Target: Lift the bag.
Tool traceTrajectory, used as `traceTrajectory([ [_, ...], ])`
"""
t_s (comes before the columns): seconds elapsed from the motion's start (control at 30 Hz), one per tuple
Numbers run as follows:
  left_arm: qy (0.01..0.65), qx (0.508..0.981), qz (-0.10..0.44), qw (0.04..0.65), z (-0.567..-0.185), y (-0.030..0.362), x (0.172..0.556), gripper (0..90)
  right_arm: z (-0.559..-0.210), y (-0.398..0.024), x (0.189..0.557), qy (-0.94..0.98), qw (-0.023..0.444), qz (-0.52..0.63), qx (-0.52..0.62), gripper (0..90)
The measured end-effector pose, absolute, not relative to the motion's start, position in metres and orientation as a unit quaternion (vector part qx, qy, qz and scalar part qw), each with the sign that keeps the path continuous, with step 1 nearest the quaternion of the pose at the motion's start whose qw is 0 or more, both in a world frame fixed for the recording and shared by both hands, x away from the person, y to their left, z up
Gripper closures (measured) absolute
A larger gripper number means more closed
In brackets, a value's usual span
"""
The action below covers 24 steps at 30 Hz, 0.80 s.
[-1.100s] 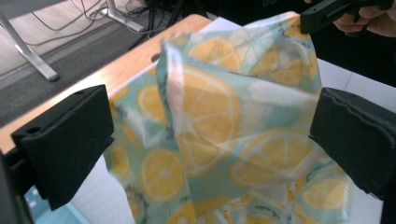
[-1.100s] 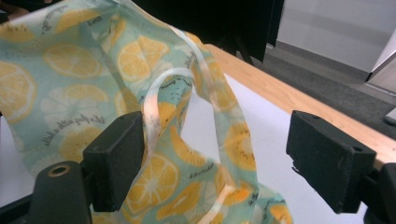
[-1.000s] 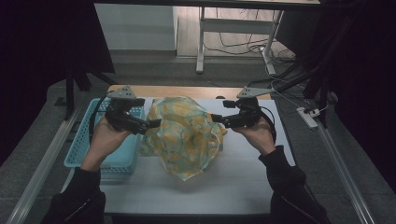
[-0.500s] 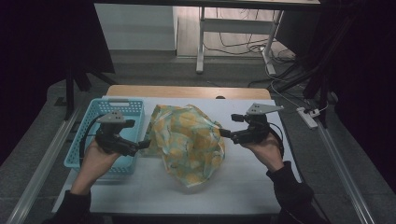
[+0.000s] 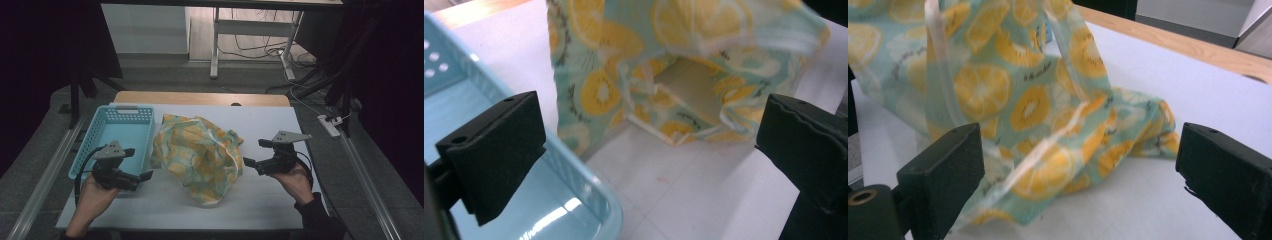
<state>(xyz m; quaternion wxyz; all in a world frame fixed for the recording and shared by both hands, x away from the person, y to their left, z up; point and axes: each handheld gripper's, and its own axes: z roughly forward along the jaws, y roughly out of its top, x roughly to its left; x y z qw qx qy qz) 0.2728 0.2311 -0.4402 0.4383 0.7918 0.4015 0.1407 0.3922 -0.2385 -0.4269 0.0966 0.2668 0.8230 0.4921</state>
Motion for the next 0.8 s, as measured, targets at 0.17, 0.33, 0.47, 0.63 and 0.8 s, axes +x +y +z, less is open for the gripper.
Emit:
traceTrajectory([
  [0.17, 0.418, 0.785, 0.139, 0.435, -0.458, 0.237, 0.255, 0.0, -0.442, -0.249, 0.376, 0.827, 0.108, 0.477, 0.276, 1.3],
  [0.33, 0.435, 0.776, 0.139, 0.435, -0.473, 0.244, 0.237, 0.0, -0.459, -0.269, 0.357, 0.821, 0.118, 0.473, 0.298, 0.7],
  [0.47, 0.445, 0.774, 0.143, 0.427, -0.483, 0.248, 0.223, 0.0, -0.472, -0.284, 0.342, 0.818, 0.116, 0.465, 0.319, 0.0],
  [0.63, 0.463, 0.766, 0.139, 0.423, -0.497, 0.255, 0.206, 0.0, -0.483, -0.298, 0.323, 0.82, 0.13, 0.446, 0.335, 0.0],
  [0.8, 0.471, 0.767, 0.144, 0.41, -0.507, 0.258, 0.196, 0.0, -0.493, -0.309, 0.308, 0.824, 0.134, 0.43, 0.345, 0.0],
])
